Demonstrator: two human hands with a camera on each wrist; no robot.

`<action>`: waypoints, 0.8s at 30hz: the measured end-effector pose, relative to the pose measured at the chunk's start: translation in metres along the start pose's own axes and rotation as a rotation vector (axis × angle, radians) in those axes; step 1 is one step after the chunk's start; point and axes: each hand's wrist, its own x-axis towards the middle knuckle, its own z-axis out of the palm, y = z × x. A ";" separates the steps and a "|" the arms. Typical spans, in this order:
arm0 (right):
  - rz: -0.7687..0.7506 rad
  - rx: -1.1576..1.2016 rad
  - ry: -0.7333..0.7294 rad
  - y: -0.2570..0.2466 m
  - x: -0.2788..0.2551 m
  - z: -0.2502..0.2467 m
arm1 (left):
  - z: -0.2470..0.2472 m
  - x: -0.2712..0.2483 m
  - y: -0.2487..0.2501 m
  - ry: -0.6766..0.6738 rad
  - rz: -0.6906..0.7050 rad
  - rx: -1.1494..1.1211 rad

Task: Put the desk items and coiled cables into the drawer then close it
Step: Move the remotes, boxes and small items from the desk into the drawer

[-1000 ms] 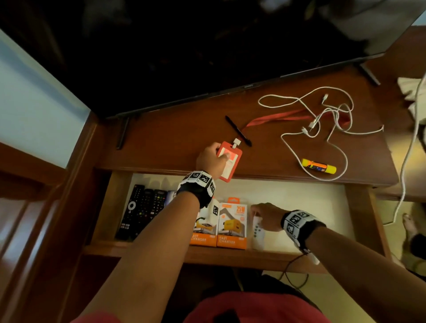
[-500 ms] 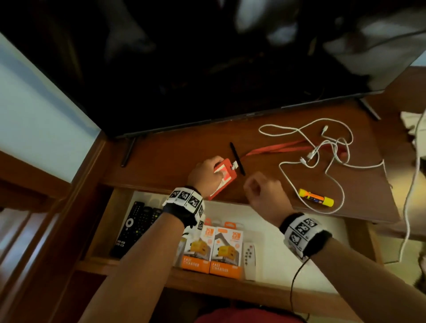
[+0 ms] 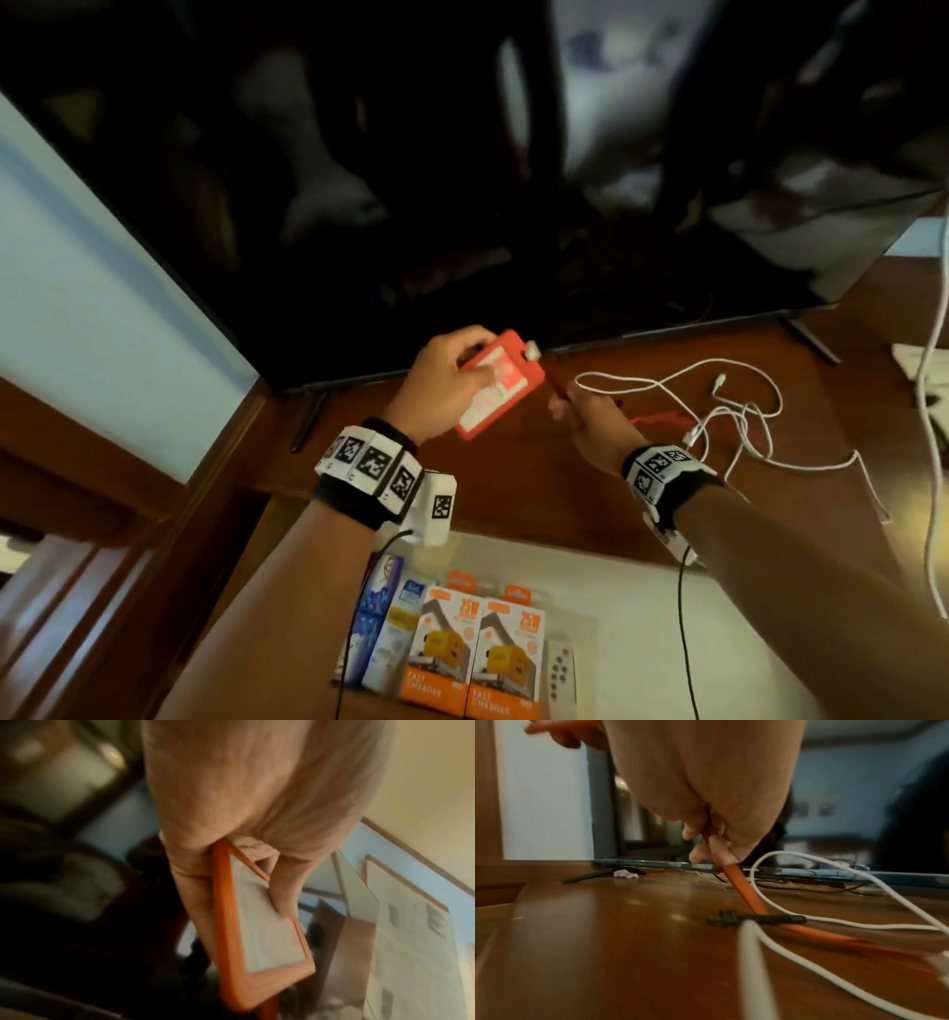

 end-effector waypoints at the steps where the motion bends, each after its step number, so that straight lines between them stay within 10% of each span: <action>1: 0.020 0.025 0.006 0.006 0.001 -0.003 | -0.005 0.000 0.005 0.062 0.003 -0.130; 5: 0.056 0.049 0.069 0.010 0.004 -0.024 | -0.014 -0.007 0.018 0.251 -0.024 -0.662; 11: -0.133 0.024 0.286 -0.037 0.005 -0.055 | 0.004 -0.004 0.011 0.459 -0.021 -0.835; 17: -0.389 -0.081 0.129 -0.098 -0.038 -0.066 | 0.010 0.006 0.020 0.390 -0.033 -0.838; 21: -0.100 -0.400 -0.237 -0.098 -0.071 -0.055 | -0.007 -0.006 0.031 0.207 0.017 -0.949; 24: 0.037 -0.167 -0.208 -0.086 -0.092 -0.042 | -0.006 -0.024 0.043 0.004 0.019 -0.742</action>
